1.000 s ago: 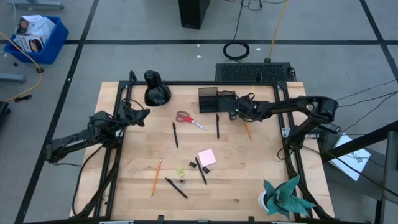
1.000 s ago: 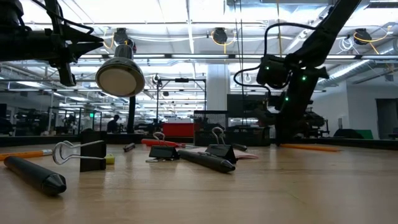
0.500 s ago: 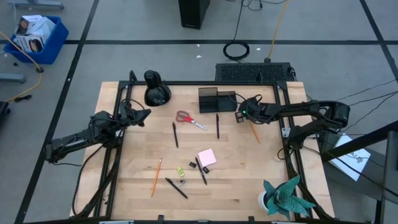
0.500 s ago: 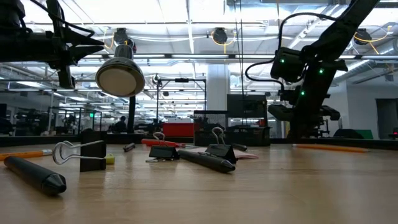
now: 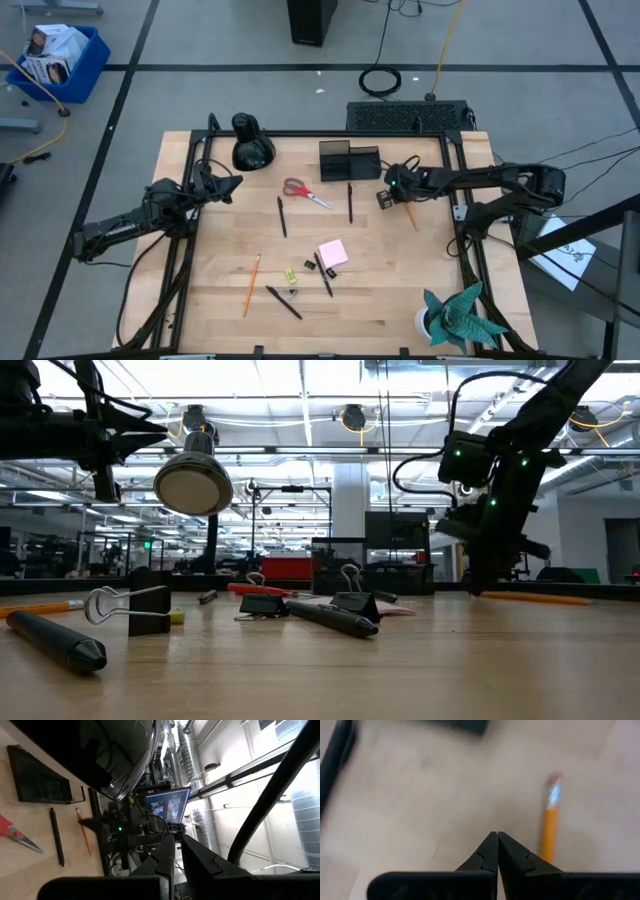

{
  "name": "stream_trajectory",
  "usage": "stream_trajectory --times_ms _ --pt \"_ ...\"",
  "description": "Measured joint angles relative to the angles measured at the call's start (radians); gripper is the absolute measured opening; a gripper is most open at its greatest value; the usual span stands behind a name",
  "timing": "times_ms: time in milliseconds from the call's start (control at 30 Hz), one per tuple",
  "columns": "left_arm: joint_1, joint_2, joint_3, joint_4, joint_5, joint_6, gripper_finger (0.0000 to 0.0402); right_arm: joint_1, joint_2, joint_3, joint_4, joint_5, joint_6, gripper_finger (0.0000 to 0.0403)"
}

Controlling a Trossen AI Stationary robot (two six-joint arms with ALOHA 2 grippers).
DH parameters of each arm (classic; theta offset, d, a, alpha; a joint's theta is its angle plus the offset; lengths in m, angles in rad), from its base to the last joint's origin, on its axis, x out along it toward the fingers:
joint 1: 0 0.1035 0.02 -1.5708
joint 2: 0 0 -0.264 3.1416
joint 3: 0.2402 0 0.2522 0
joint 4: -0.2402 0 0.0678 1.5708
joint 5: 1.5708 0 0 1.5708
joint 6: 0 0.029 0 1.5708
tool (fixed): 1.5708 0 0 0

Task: Pick and place office supplies into organizer
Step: Put the orange pencil into the black desk organizer

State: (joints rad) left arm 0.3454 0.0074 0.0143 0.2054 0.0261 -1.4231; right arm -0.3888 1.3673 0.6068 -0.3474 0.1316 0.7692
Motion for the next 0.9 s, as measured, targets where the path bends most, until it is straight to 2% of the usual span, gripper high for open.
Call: stream_trajectory --times_ms 133,300,433,533,633,700,800,900 --pt "0.000 0.000 0.000 -0.002 0.007 0.019 0.0035 0.040 -0.087 0.035 -0.030 -0.033 0.012 0.0001" --pt "0.000 0.000 0.000 -0.017 -0.004 0.032 0.0035 0.043 -0.216 0.050 -0.063 -0.075 -0.064 0.0014" --pt "0.000 0.000 0.000 -0.024 -0.004 0.030 0.0035 0.072 -0.285 0.041 -0.144 -0.081 -0.065 0.0064" --pt "0.000 0.000 0.000 -0.023 -0.005 0.030 0.0035 0.120 -0.316 0.020 -0.188 -0.077 -0.003 0.0115" --pt "0.000 0.000 0.000 -0.023 -0.005 0.034 0.0035 0.165 -0.325 -0.007 -0.173 -0.054 0.096 0.0168" --pt "0.000 0.000 0.000 -0.023 -0.013 0.045 0.0035 0.181 -0.326 -0.019 -0.125 -0.082 0.160 0.0197" --pt "0.000 0.000 0.000 -0.023 -0.034 0.053 0.0035 0.182 -0.327 -0.029 -0.035 -0.134 0.292 0.0225" --pt "0.000 0.000 0.000 -0.024 -0.051 0.053 0.0035 0.177 -0.325 -0.032 -0.019 -0.139 0.317 0.0241"
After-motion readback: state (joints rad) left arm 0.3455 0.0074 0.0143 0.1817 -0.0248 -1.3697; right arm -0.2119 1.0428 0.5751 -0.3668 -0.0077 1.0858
